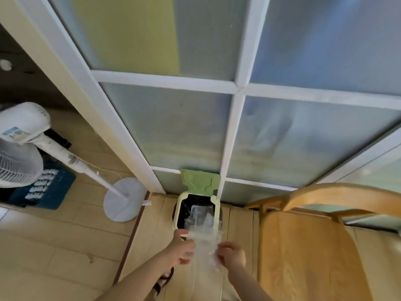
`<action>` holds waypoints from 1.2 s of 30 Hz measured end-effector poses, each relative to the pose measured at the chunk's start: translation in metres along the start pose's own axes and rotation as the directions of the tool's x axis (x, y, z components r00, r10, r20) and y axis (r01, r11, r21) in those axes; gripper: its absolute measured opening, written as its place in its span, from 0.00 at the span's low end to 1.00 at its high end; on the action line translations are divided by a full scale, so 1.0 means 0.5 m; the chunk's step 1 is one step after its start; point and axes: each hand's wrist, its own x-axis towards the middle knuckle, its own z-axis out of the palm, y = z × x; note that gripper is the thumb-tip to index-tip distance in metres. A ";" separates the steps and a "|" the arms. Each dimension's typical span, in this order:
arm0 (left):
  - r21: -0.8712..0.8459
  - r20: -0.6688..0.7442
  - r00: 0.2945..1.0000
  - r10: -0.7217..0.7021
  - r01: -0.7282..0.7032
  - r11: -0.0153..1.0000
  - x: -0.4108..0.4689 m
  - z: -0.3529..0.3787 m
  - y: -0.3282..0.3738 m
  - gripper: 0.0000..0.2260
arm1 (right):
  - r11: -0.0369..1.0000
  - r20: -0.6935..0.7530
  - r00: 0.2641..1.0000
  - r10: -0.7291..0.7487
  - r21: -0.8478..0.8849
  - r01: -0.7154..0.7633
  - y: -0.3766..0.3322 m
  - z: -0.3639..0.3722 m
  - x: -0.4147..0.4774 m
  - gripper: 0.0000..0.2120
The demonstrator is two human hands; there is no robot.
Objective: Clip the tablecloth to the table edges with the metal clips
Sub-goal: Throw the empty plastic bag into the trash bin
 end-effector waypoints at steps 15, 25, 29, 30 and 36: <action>0.494 0.094 0.995 0.033 -0.076 0.866 0.291 -0.205 0.032 0.07 | 0.908 0.090 0.989 0.114 0.394 -0.141 0.053 0.254 0.160 0.05; 0.747 0.179 0.946 0.270 -0.310 0.589 0.670 -0.174 -0.025 0.05 | 0.999 -0.036 0.999 -0.025 0.025 0.025 0.113 0.344 0.500 0.09; 0.846 0.289 0.925 0.249 -0.368 0.386 0.777 -0.156 -0.043 0.18 | 0.883 -0.020 0.977 -0.212 -0.433 0.182 0.140 0.386 0.604 0.13; 0.861 0.325 0.919 0.223 -0.385 0.333 0.793 -0.150 -0.048 0.18 | 0.818 0.001 0.969 -0.247 -0.536 0.209 0.147 0.395 0.622 0.13; 0.890 0.456 0.881 0.125 -0.451 -0.067 0.855 -0.129 -0.099 0.16 | 0.368 0.133 0.928 -0.347 -0.891 0.265 0.171 0.434 0.697 0.15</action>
